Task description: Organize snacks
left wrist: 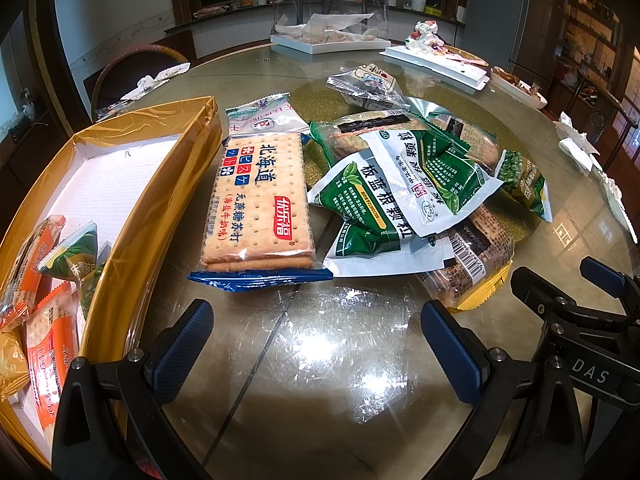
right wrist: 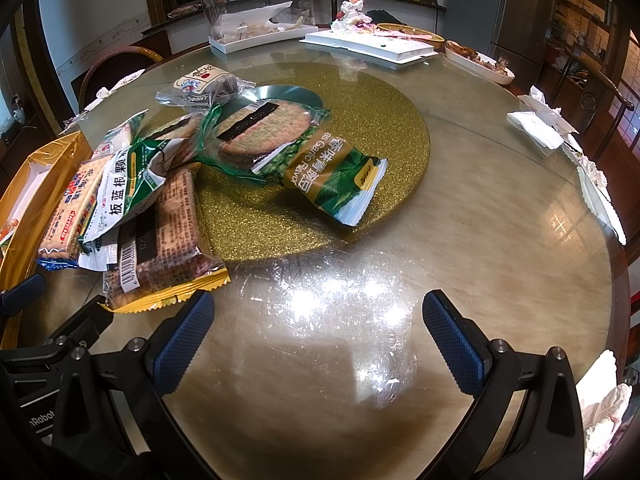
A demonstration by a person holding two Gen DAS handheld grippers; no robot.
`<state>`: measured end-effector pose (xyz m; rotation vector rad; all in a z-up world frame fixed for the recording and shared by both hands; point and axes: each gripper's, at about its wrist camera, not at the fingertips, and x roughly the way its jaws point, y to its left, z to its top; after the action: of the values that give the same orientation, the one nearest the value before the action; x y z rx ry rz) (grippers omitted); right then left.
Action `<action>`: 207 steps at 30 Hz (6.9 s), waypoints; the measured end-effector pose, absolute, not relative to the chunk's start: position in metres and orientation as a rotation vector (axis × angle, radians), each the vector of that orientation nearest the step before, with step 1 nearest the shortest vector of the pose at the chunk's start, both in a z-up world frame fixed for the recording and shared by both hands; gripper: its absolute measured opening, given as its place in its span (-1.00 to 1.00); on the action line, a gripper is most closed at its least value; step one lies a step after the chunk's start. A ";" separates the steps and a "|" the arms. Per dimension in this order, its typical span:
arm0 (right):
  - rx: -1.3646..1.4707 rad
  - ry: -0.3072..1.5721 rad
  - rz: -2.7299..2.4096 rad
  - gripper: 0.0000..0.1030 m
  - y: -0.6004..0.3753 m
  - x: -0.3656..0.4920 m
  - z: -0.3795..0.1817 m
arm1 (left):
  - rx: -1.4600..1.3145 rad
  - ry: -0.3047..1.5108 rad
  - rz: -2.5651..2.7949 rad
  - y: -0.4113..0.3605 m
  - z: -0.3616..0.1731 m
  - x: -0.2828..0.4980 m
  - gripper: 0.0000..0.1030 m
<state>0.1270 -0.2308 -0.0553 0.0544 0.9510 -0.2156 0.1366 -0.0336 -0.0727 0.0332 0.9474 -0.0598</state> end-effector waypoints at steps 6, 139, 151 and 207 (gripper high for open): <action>0.054 0.951 -0.216 1.00 -0.231 0.127 -0.055 | 0.033 0.947 -0.060 -0.034 -0.073 0.137 1.00; 0.292 0.781 0.066 0.95 -0.252 0.123 -0.021 | -0.035 0.902 -0.115 -0.025 -0.038 0.092 0.97; 0.151 0.888 -0.081 0.67 -0.267 0.201 -0.023 | -0.123 0.931 -0.251 -0.031 -0.016 0.155 0.95; 0.210 0.756 0.140 0.00 -0.193 0.069 0.007 | -0.370 0.883 -0.446 0.017 0.004 0.068 -0.30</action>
<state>0.0693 -0.1934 0.0072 0.2102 0.7563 0.1396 0.0678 0.0165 0.0036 -0.3699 0.8832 -0.4462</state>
